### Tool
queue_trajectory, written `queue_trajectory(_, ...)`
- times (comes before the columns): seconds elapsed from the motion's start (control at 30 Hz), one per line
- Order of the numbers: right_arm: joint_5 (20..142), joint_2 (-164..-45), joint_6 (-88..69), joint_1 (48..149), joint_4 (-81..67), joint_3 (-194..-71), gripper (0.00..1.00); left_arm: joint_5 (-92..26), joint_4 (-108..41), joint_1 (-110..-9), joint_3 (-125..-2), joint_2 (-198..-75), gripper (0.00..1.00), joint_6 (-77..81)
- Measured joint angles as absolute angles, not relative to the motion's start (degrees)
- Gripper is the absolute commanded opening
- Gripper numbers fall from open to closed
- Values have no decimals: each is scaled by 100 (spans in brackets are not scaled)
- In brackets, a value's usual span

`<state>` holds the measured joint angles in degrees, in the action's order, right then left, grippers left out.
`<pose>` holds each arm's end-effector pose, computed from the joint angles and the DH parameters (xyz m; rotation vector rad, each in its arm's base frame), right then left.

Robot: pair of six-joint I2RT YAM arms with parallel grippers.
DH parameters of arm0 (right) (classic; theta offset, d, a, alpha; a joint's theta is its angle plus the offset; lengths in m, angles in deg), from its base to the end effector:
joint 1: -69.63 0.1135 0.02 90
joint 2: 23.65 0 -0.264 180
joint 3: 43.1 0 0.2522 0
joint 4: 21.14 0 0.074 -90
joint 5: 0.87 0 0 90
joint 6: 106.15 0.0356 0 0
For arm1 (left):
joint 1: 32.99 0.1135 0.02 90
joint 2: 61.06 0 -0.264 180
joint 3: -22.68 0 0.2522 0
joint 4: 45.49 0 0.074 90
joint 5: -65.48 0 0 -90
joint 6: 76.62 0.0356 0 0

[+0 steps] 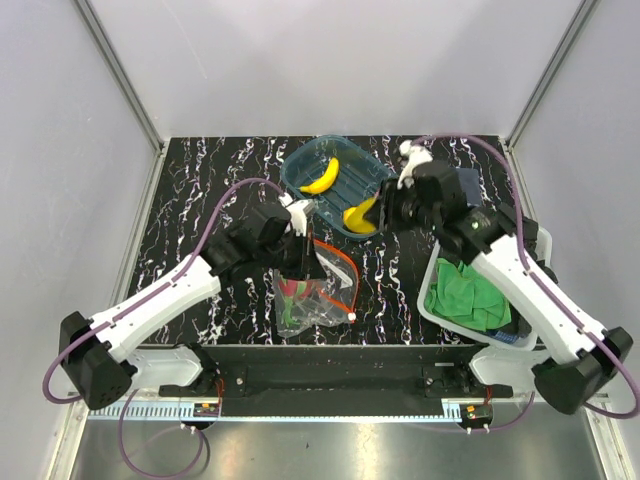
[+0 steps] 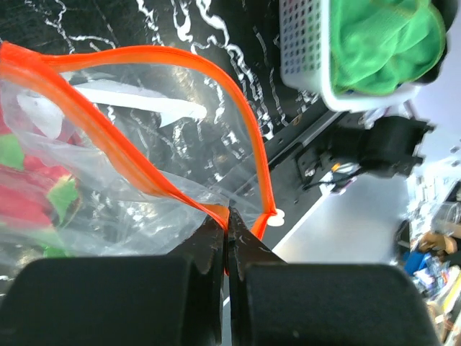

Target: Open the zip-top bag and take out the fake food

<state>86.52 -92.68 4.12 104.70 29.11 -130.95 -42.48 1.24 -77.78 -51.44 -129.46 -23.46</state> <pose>0.2100 0.1494 0.3842 -0.3086 2.1599 0.6122 0.1733 -0.1875 0.3133 0.3514 2.4714 -1.0392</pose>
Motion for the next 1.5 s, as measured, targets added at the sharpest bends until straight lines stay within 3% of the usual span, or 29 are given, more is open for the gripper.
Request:
queue_trajectory(0.23,8654,-10951,447,9436,2581,-14201,0,-4453,430,-7778,-5306,-13228,0,-1777)
queue_trajectory(0.6,8560,-14105,830,8811,2419,-16371,2,-4886,832,-7778,-5647,-13646,0,-870)
queue_trajectory(0.77,8499,-14944,928,8719,2555,-16950,20,-5037,900,-7778,-5647,-13646,0,-643)
queue_trajectory(0.83,8499,-15174,941,8708,2633,-17110,35,-5087,907,-7778,-5647,-13646,0,-569)
queue_trajectory(0.97,8490,-15436,944,8689,2854,-17388,57,-5116,920,-7778,-5647,-13646,0,-510)
queue_trajectory(1.0,8484,-15471,941,8689,2918,-17453,67,-5116,922,-7778,-5647,-13646,0,-505)
queue_trajectory(1.13,8405,-15508,917,8684,3239,-17733,85,-5113,937,-7778,-5662,-13646,0,-516)
queue_trajectory(1.3,8352,-15412,834,8684,3606,-17737,87,-5109,939,-7778,-5749,-13679,0,-676)
queue_trajectory(1.5,8003,-14103,821,8682,3689,-16078,88,-5085,931,-7778,-5902,-13735,0,-960)
